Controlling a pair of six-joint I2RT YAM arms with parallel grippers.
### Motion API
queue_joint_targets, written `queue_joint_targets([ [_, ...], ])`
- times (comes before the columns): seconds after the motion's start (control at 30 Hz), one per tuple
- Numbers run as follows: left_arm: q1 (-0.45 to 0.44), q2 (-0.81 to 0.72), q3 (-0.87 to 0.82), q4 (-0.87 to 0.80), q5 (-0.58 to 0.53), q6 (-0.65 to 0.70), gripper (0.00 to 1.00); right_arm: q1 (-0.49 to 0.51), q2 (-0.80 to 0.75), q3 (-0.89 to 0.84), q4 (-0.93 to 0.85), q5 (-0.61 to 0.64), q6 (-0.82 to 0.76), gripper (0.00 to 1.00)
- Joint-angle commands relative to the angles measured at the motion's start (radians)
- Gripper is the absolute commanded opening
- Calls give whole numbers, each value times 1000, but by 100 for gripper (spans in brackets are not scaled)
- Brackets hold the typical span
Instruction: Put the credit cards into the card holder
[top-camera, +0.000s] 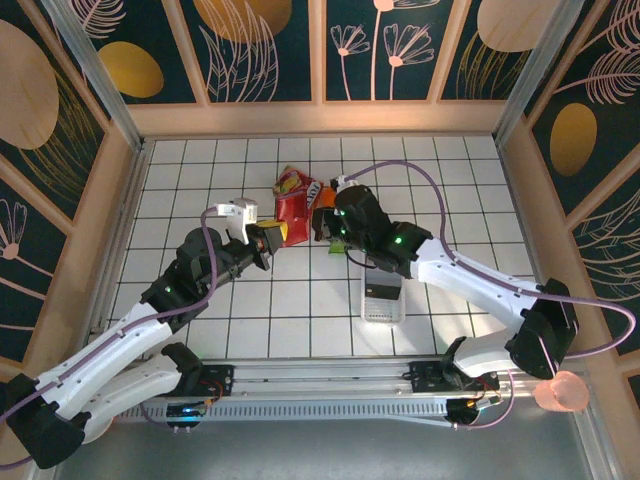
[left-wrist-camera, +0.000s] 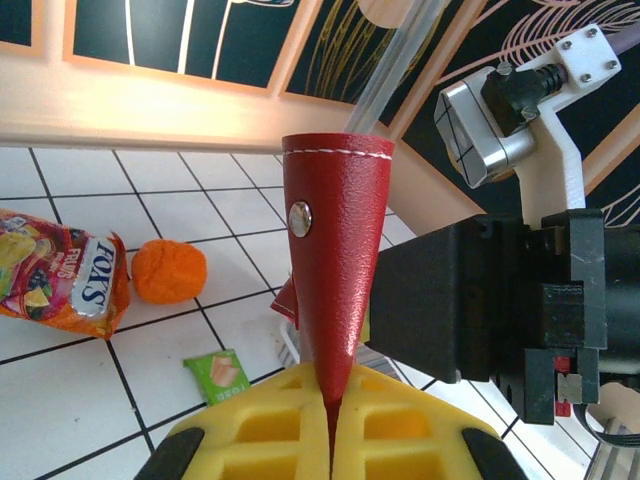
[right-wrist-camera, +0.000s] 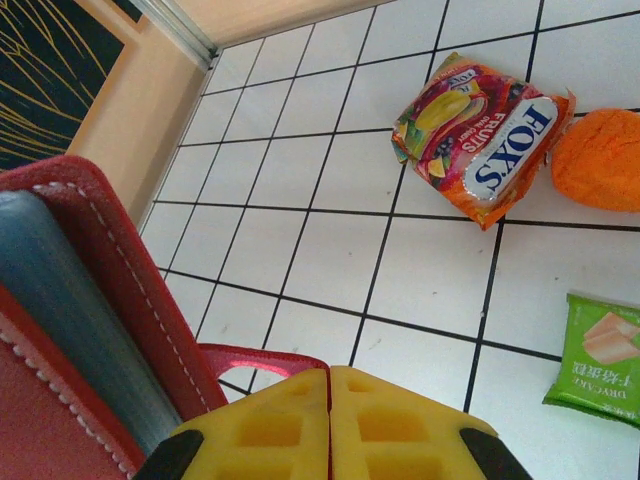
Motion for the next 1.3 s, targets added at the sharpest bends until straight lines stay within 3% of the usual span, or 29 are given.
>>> queue_joint_targets([
  [0.0,-1,-16,1,59,-17,-3,0,-3,-13,-23,-45,54,7,10],
  [0.27,-1,-3,-12,29,48,-43,0,-25,-59,-109,60,-26,0,34],
  [0.97,-1,-53,-43,-45,130,-176,0,-59,-168,-259,210,-110,-101,46],
  [1.27,0,-70,-50,-38,146,-235,0,-58,-209,-342,312,-225,-89,45],
])
